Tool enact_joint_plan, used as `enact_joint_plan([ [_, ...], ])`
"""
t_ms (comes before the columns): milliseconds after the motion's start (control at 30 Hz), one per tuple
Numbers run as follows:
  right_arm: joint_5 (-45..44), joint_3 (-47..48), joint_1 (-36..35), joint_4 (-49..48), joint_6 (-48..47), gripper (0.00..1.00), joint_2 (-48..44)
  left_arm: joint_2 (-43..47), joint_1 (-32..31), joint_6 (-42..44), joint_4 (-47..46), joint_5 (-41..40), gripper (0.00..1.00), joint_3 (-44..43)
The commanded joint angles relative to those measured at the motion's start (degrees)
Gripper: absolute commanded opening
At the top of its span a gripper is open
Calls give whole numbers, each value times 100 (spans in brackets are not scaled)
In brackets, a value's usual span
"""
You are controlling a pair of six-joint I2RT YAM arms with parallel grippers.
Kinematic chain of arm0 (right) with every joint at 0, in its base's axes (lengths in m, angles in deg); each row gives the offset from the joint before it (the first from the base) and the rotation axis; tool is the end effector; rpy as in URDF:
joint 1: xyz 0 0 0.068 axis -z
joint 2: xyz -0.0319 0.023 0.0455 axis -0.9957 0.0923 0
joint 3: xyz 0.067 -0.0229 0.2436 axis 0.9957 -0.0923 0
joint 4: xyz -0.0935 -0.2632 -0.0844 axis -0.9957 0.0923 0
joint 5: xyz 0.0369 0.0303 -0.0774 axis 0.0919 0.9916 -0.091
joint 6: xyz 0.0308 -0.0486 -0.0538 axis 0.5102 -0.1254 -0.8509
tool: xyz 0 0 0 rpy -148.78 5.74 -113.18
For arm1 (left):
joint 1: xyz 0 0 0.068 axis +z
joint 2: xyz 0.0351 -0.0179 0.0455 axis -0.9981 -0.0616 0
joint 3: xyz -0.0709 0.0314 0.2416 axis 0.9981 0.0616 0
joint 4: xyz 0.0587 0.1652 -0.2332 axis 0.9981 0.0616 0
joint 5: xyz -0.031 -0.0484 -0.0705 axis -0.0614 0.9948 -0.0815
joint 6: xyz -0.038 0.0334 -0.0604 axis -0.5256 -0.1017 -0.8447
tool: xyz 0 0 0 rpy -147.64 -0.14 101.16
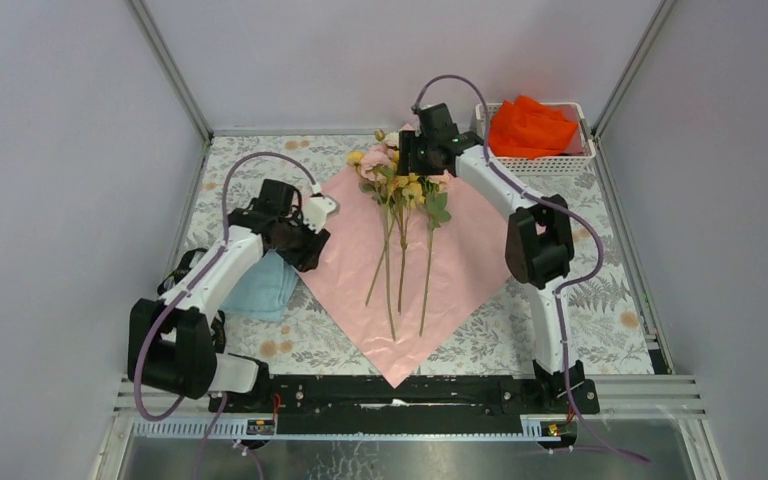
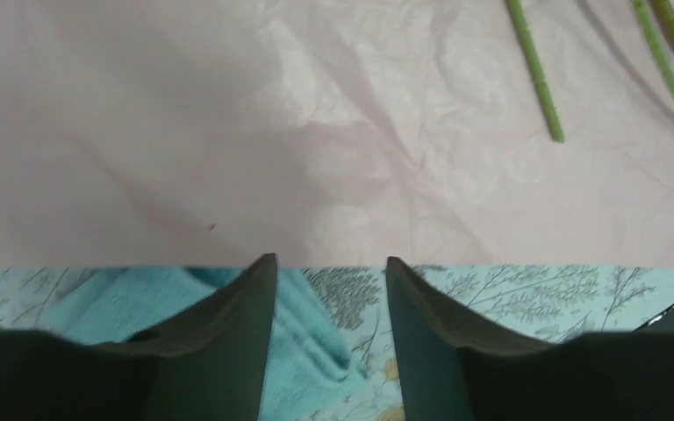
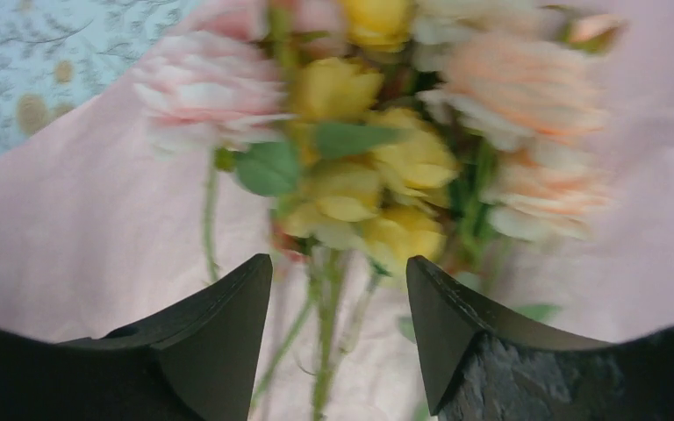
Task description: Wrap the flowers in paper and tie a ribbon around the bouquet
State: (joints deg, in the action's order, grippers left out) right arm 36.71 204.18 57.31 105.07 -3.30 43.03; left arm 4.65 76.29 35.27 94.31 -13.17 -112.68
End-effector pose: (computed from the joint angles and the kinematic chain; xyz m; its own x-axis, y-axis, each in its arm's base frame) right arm 0.5006 0.2665 0.2061 -0.6927 -0.0189 -0.7210 -0.3284 0.8983 0.2919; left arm 0.3015 -0.0764 0.1930 -0.6421 0.5406 -0.5436 0.6683 0.7421 -0.0514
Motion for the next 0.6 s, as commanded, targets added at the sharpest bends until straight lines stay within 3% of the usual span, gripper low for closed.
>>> enact_joint_plan([
  [0, -937, -285, 157, 498, -617, 65, -1091, -341, -642, -51, -753, -364, 50, 181],
  [100, -1249, -1674, 158, 268, -622, 63, -1856, -687, -1120, -67, -1164, -659, 39, 155],
  [267, -643, -3427, 151, -240, -235, 30, -2188, -1217, -1606, -100, -1837, -876, 27, 90],
  [367, -120, -3735, 151, -357, -61, 18, -1867, -1603, -1903, -87, -2194, -1076, 27, 89],
  [567, 56, -3726, 44, -725, 64, 8, -1348, -2340, -2334, -54, -2601, -1375, 28, 3],
])
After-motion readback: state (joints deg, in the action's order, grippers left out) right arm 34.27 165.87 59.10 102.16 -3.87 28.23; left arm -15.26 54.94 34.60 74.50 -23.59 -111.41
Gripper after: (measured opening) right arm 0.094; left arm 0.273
